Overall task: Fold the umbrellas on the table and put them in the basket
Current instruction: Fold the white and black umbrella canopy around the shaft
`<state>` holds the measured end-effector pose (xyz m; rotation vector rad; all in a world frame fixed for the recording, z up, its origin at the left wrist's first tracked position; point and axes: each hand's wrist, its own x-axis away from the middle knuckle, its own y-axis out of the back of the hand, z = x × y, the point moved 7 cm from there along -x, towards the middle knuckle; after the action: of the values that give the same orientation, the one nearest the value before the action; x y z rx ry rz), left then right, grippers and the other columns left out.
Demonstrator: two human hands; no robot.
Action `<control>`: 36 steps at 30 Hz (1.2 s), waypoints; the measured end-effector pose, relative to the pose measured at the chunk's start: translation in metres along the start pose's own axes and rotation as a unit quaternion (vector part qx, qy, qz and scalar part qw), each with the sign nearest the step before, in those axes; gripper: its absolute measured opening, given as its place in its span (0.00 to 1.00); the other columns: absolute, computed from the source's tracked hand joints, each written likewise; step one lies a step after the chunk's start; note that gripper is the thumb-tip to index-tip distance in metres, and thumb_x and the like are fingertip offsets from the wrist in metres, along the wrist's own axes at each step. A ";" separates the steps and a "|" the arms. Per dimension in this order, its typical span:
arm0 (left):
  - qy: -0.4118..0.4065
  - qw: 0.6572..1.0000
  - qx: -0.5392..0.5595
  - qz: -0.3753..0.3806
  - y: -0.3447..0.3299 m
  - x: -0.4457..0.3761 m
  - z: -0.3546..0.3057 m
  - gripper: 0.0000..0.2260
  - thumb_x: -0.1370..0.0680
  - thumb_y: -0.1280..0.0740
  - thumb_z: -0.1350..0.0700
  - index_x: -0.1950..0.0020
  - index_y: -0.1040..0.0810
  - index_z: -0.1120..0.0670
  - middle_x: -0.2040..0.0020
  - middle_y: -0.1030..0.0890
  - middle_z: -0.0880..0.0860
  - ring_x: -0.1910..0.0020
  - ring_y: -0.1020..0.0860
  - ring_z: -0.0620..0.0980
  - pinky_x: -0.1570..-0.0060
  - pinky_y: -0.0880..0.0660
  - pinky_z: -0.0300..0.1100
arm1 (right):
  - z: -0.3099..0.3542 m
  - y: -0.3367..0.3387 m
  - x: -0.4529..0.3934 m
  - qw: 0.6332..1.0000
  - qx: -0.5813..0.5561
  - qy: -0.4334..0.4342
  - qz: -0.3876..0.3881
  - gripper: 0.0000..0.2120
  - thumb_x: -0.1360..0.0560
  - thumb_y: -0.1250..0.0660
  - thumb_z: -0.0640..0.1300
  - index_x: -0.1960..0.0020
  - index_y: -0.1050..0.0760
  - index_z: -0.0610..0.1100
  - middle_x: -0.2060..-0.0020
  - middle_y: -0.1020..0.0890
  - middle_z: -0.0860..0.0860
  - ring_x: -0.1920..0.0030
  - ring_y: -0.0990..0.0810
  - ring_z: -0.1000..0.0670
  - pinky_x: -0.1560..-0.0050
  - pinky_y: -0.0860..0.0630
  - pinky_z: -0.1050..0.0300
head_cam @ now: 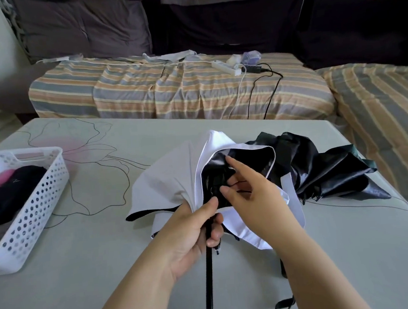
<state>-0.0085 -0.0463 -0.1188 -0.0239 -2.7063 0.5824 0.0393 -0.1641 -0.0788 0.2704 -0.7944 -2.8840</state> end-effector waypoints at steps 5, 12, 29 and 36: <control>-0.011 1.000 0.003 -0.004 0.001 -0.002 0.001 0.05 0.20 0.38 0.59 0.53 0.33 0.57 0.67 0.29 0.54 0.77 0.35 0.45 0.79 0.38 0.34 | 0.003 0.003 0.005 0.999 -0.035 -0.008 -0.007 0.23 0.24 0.32 0.42 0.33 0.30 0.59 0.54 0.21 0.54 0.52 0.22 0.59 0.52 0.31 0.78; -0.058 0.998 -0.001 0.015 -0.002 0.001 -0.009 0.09 0.22 0.37 0.57 0.60 0.32 0.58 0.72 0.29 0.48 0.78 0.39 0.42 0.77 0.42 0.32 | -0.007 0.038 0.019 0.984 0.013 -0.123 -0.128 0.11 0.25 0.34 0.55 0.52 0.30 0.48 0.71 0.27 0.54 0.67 0.27 0.56 0.67 0.32 0.63; -0.021 0.980 -0.194 0.040 -0.026 0.019 0.009 0.10 0.20 0.39 0.53 0.46 0.31 0.60 0.66 0.22 0.58 0.69 0.20 0.55 0.66 0.23 0.43 | -0.019 -0.003 0.006 0.967 -0.191 -0.168 0.016 0.11 0.33 0.31 0.38 0.71 0.29 0.37 0.74 0.28 0.43 0.70 0.29 0.47 0.65 0.30 0.51; -0.116 0.800 -0.559 -0.183 0.007 0.045 -0.022 0.22 0.31 0.40 0.31 0.46 0.36 0.44 0.55 0.21 0.44 0.56 0.22 0.41 0.59 0.28 0.38 | -0.021 0.005 0.001 0.987 -0.101 -0.122 -0.037 0.14 0.32 0.30 0.40 0.71 0.30 0.38 0.78 0.29 0.49 0.76 0.32 0.51 0.72 0.34 0.60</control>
<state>-0.0427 -0.0276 -0.0875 0.2685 -2.7298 -1.2170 0.0430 -0.1788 -0.0938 -0.0802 -0.5272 -3.0771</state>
